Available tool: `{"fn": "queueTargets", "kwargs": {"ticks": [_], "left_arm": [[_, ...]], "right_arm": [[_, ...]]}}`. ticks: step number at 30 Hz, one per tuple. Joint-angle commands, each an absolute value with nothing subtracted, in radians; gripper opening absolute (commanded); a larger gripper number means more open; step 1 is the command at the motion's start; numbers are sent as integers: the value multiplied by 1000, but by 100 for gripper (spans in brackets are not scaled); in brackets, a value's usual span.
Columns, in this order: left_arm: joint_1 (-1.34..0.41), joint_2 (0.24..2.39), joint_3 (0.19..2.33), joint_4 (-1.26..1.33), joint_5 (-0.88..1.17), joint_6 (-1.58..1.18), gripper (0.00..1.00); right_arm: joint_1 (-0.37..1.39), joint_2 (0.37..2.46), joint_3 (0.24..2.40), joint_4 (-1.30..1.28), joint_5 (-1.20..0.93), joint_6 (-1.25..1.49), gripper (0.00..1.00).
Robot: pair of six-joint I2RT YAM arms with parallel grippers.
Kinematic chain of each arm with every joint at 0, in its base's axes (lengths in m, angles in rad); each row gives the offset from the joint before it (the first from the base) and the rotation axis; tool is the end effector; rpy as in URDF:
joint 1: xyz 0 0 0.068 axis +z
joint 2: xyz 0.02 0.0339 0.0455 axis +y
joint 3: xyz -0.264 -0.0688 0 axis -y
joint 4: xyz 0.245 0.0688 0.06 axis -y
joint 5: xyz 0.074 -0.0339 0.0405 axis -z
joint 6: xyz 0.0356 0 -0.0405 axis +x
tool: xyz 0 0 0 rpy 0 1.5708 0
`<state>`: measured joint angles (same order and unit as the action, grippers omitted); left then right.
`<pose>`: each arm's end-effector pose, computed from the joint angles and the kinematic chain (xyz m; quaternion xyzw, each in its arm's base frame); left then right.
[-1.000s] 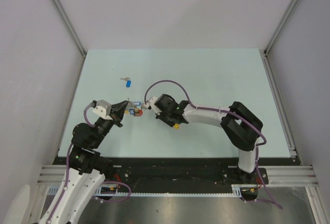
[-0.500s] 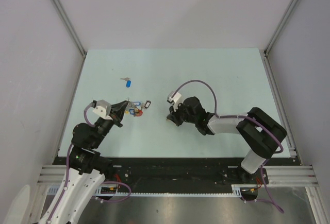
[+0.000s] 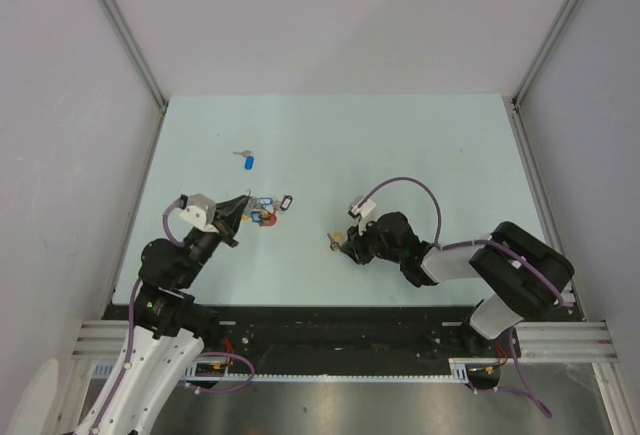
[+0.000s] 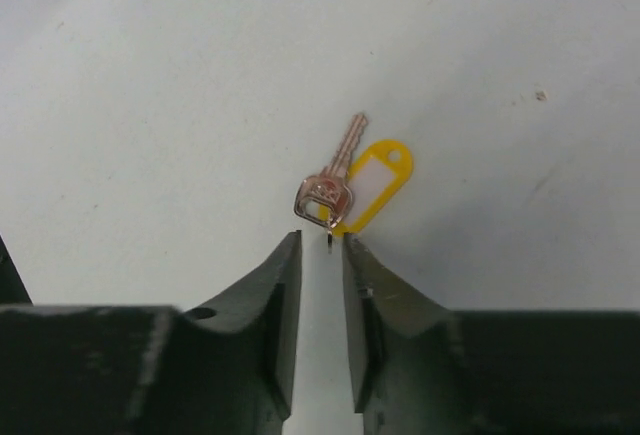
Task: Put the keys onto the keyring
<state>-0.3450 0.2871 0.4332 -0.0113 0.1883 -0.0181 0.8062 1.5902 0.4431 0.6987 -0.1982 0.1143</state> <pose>0.0998 -0.0429 0.2979 0.1764 0.6347 -0.1962 0.7263 0.1879 0.2060 0.1316 -0.3352 0.7747 0.3103 0.4373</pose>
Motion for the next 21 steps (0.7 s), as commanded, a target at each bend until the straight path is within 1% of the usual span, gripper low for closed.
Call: {"fn": "queueTargets", "kwargs": {"ticks": [1,3,4,5,7,10,15,19,21], "left_arm": [[-350,284,468,32,192,-8,1],[-350,282,468,32,193,-9,0],[-350,281,466,35,196,-9,0],[-350,279,466,35,196,-9,1],[-350,278,466,37,198,-11,1],[-350,275,465,35,198,-11,0],[-350,272,466,32,198,-11,0],[-350,272,466,32,198,-11,0],[-351,272,466,31,199,-11,1]], "right_arm": [[834,1456,448,544,-72,149,32],[860,1421,472,448,-8,143,38],[865,1405,521,337,0,140,39],[873,1404,544,286,49,132,40],[882,1408,595,156,74,118,40],[887,1430,679,48,77,101,40],[891,1506,788,-55,80,86,37],[897,1551,807,-38,61,81,31],[907,1572,810,-19,51,81,31]]}}
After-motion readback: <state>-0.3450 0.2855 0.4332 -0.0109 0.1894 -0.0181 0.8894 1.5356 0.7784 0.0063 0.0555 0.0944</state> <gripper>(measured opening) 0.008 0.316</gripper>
